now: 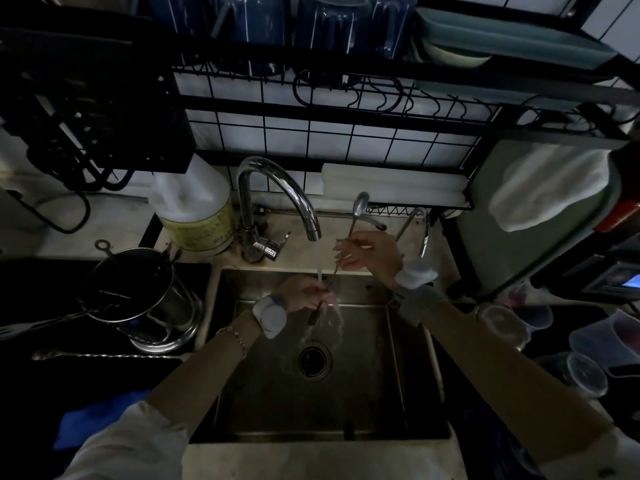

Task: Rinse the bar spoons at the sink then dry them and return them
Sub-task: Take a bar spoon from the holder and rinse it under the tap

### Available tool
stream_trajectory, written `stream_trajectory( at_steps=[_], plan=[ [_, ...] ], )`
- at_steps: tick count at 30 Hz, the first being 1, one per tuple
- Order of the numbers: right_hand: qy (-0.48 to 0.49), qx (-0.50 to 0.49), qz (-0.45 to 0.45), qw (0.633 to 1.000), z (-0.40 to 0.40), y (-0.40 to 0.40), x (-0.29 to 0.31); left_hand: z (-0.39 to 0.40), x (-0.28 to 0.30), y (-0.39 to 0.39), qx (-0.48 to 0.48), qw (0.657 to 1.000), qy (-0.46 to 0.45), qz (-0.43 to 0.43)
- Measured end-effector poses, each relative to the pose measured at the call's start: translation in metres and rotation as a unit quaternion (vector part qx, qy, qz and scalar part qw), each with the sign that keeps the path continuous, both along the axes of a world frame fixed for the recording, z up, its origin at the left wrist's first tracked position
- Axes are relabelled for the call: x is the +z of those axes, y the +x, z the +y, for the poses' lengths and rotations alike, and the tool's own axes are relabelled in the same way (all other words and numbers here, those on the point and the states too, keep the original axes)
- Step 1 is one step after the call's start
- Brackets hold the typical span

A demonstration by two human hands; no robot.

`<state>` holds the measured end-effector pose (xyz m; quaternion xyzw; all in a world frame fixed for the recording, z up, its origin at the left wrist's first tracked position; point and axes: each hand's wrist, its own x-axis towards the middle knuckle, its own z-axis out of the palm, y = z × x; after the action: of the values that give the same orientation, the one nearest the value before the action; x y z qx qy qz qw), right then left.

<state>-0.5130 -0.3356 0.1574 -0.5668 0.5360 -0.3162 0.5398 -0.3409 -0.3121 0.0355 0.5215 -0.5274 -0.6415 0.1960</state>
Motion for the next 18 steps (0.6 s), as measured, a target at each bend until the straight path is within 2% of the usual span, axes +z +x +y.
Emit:
stream_trajectory(
  at_steps=[7,10,13,18],
  plan=[
    [0.003,0.019,0.024,1.000,0.006,0.007,-0.012,0.003,0.002,0.004,0.011,1.000,0.003,0.009],
    [-0.029,0.045,0.073,0.996,0.009,0.009,-0.021,0.003,0.007,0.005,0.030,0.999,-0.003,0.039],
    [-0.086,0.081,0.161,0.980,0.012,0.011,-0.028,0.005,0.013,0.008,0.032,0.998,-0.013,0.053],
    [-0.108,0.079,0.175,0.975,0.017,0.019,-0.029,0.011,0.012,0.014,0.040,0.998,-0.037,0.026]
  ],
)
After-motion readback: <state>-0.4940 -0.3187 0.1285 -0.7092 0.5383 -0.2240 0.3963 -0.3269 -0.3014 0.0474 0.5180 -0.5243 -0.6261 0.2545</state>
